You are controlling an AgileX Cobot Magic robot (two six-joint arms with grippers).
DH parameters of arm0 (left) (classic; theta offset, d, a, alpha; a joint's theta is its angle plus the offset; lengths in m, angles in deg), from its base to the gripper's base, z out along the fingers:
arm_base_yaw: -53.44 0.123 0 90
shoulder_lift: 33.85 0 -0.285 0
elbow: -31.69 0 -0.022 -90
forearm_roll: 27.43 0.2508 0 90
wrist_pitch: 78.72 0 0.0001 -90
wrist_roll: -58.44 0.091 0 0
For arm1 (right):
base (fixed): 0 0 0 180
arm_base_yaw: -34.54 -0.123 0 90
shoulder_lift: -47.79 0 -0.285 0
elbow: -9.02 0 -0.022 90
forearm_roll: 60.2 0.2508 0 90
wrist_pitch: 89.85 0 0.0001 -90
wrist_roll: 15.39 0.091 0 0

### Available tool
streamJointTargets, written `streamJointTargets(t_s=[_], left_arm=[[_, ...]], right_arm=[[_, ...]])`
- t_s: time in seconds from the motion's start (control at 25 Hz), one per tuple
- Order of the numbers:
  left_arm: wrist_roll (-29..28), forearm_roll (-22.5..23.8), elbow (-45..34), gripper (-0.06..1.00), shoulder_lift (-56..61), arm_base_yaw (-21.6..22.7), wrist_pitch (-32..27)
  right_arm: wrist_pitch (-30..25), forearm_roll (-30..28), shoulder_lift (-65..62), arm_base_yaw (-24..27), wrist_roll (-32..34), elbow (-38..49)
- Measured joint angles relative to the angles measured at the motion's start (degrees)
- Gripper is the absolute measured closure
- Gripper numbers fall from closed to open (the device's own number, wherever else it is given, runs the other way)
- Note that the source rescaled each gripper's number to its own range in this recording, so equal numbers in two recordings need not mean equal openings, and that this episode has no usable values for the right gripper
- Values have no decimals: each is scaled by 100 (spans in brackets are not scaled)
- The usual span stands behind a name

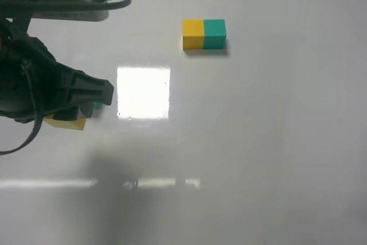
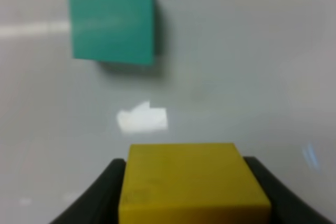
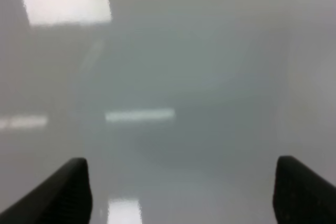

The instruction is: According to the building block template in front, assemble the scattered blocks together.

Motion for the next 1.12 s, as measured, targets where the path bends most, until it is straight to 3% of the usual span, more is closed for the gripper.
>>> streamJointTargets(t_s=[0.24,0.4,1.12], left_arm=[[554,-109,-268,94,97,876,181],[829,-206,-268,94,92,1177,526],[1292,-550,-732,94,-232,1607,1511]], right_arm=[[0,0,0,0,0,0],[0,0,0,0,0,0],[0,0,0,0,0,0]])
